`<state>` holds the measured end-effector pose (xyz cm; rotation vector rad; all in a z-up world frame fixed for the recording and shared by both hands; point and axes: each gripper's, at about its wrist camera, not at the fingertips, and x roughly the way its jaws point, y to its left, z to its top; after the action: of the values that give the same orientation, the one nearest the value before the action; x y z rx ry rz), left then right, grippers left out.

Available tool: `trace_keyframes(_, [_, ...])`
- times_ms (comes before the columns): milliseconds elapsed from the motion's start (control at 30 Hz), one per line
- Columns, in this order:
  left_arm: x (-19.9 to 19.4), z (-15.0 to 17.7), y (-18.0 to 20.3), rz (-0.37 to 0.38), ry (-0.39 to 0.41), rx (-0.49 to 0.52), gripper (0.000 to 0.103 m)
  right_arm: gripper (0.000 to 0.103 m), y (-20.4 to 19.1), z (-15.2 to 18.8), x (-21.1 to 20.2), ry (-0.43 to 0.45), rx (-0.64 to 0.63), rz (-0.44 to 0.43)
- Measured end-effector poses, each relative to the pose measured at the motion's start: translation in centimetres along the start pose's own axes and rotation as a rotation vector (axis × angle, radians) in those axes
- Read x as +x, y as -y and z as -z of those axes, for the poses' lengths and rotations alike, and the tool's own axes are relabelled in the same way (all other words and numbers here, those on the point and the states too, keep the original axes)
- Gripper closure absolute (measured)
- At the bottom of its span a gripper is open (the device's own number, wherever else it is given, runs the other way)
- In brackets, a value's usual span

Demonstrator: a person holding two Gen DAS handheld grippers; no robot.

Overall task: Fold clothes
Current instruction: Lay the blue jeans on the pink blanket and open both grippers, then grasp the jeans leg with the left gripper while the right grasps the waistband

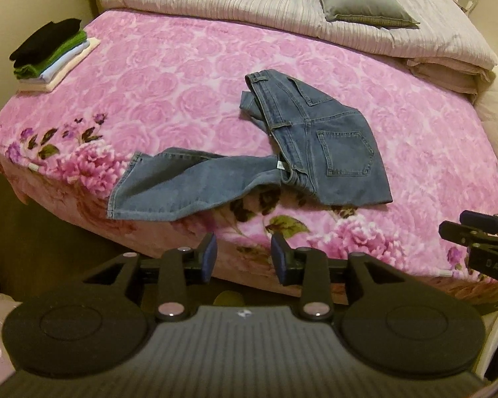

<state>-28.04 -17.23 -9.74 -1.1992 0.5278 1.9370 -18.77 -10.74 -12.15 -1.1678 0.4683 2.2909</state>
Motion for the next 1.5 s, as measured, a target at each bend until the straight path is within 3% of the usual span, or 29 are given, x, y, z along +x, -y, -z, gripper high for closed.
trace_keyframes(400, [2.4, 2.7, -3.4, -0.024, -0.064, -0.155, 0.071, 0.06, -0.1, -0.2, 1.2, -0.007, -0.062, 0.0])
trace_keyframes(733, [6.6, 1.1, -6.0, 0.0, -0.093, -0.214, 0.07, 0.06, 1.7, -0.6, 4.3, -0.012, -0.07, 0.037])
trace_keyframes(833, [9.0, 0.0, -6.9, 0.012, -0.131, -0.215, 0.069, 0.06, 1.9, -0.3, 6.5, -0.018, -0.111, 0.06])
trace_keyframes(1167, [17.4, -4.0, -12.8, 0.1, -0.257, -0.305, 0.069, 0.06, -0.8, 0.3, 16.6, -0.167, -0.329, 0.153])
trace_keyframes(1400, [22.6, -6.3, -16.4, 0.117, -0.303, -0.295, 0.069, 0.059, -3.7, -0.6, 23.7, -0.214, -0.42, 0.18])
trace_keyframes(1500, [24.6, -6.1, -17.9, 0.123, -0.343, -0.372, 0.069, 0.059, -5.0, -0.5, 26.4, -0.224, -0.448, 0.19])
